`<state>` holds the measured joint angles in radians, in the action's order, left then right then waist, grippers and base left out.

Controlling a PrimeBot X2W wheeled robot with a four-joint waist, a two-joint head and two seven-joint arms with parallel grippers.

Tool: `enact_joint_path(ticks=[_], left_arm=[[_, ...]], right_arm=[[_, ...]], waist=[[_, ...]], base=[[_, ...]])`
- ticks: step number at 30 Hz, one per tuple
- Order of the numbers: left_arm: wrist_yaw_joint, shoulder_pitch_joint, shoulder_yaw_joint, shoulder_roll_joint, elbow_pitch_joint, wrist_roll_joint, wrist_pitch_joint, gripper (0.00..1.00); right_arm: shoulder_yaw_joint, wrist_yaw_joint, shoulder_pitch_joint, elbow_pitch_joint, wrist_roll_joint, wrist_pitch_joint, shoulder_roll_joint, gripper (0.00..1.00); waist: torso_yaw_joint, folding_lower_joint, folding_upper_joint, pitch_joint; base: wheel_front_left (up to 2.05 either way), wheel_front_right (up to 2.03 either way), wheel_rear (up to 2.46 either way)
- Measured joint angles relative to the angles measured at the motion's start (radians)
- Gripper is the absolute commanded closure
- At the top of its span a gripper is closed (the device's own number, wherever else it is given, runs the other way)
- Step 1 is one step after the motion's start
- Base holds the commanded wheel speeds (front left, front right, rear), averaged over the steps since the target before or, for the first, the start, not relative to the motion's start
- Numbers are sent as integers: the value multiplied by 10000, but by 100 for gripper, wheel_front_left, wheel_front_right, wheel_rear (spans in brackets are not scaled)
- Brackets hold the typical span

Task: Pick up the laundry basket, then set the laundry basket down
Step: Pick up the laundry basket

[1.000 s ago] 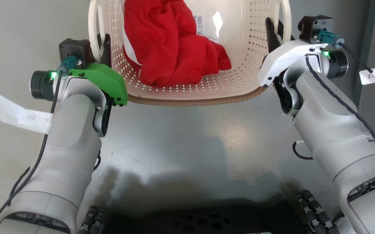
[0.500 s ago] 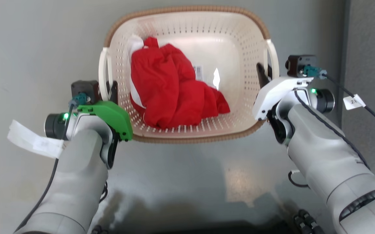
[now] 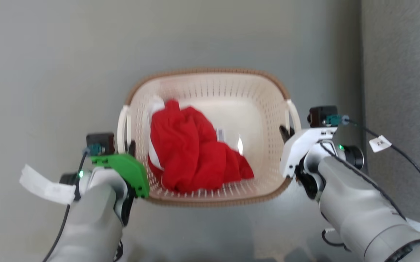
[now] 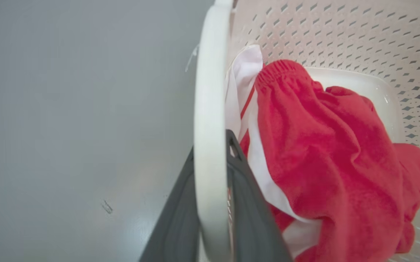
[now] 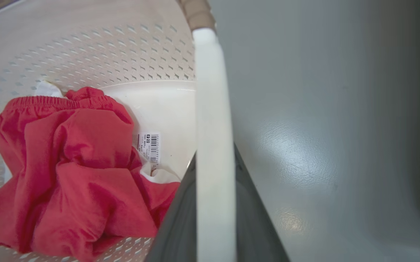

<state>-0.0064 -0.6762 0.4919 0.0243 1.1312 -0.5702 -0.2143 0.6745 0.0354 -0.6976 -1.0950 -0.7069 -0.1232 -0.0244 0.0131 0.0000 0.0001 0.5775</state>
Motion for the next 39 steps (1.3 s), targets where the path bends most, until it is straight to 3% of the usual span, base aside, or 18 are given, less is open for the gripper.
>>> enact_joint_path(ticks=[19,31,39], left_arm=[[-213,1761,658,35,545,-869,997,100],[-211,2614,968,8,539,-1110,1300,100],[-194,2670,1108,-65,439,-1350,1333,100]], right_arm=[[1035,31,1831,-59,-1058,1432,40,100],[1595,282,2657,198,-1499,1818,10,100],[1824,418,2677,372,-1707,1873,-33,100]], waist=[[-132,-1,0,-2715],[-258,-1,0,-4367],[-304,-1,0,-4863]], base=[[0,0,0],[0,0,0],[0,0,0]])
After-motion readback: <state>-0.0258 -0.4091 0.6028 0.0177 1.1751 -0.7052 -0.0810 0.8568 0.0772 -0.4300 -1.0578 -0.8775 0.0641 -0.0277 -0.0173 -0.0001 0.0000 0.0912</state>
